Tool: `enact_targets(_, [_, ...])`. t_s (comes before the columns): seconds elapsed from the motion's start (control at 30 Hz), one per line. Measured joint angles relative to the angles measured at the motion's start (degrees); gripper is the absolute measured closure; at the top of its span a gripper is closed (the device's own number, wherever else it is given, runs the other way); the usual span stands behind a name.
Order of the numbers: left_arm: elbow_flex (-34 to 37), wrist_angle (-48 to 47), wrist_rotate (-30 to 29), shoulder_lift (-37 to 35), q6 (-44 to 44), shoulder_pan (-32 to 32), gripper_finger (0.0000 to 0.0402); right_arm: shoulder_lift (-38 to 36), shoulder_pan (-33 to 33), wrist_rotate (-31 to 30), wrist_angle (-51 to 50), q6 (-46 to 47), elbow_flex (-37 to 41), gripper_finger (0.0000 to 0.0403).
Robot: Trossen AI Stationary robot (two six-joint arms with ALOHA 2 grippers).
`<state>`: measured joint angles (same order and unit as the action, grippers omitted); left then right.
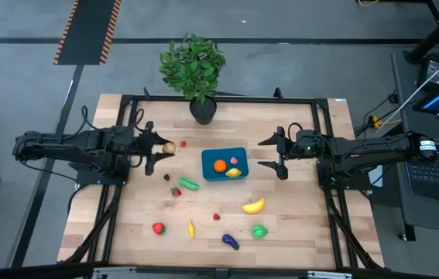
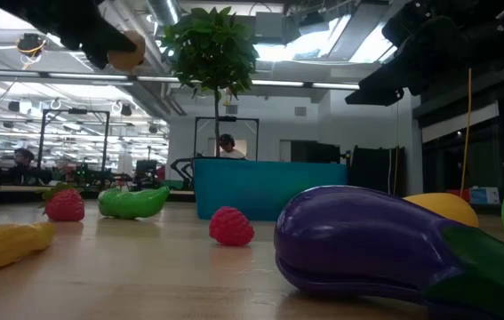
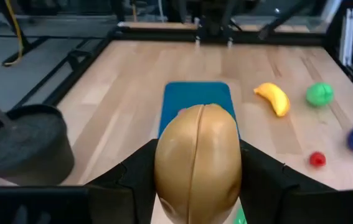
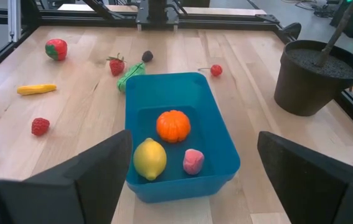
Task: Pick and placing Produce into tupperware
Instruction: Put the brown potato into the blue bin
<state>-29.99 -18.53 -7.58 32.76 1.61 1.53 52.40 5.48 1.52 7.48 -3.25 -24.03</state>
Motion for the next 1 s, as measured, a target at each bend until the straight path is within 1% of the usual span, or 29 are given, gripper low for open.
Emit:
enact_targets(0.13, [1.0, 2.4, 1.3, -0.2, -0.2, -1.4, 0.0233, 0.0, 0.0, 0.0, 0.0, 0.0, 0.0, 0.0055])
enact_targets(0.37, [1.1, 5.5, 10.3, -0.2, -0.5, -3.1, 0.0233, 0.0, 0.0, 0.0, 0.0, 0.0, 0.0, 0.0055])
enact_targets(0.53, [1.1, 5.8, 10.8, -0.1, -0.2, -3.5, 0.0233, 0.0, 0.0, 0.0, 0.0, 0.1, 0.0, 0.0055])
enact_targets(0.57, [1.1, 5.9, 10.0, 0.1, -0.2, -3.5, 0.0233, 0.0, 0.0, 0.0, 0.0, 0.1, 0.0, 0.0055])
enact_targets(0.67, [1.1, 5.8, 5.0, 0.9, 0.2, -3.4, 0.0233, 0.0, 0.0, 0.0, 0.0, 0.1, 0.0, 0.0055])
enact_targets(0.8, [1.1, 8.1, 1.0, 2.5, 1.8, -3.5, 0.0233, 0.0, 0.0, 0.0, 0.0, 0.2, 0.0, 0.0055])
enact_targets(0.9, [1.1, 11.3, -2.3, 4.9, 3.4, -3.5, 0.0233, 0.0, 0.0, 0.0, 0.0, 0.2, 0.0, 0.0055])
enact_targets(1.0, [1.1, 12.3, -6.9, 8.2, 4.8, -3.4, 0.0233, 0.0, 0.0, 0.0, 0.0, 0.2, 0.0, 0.0055])
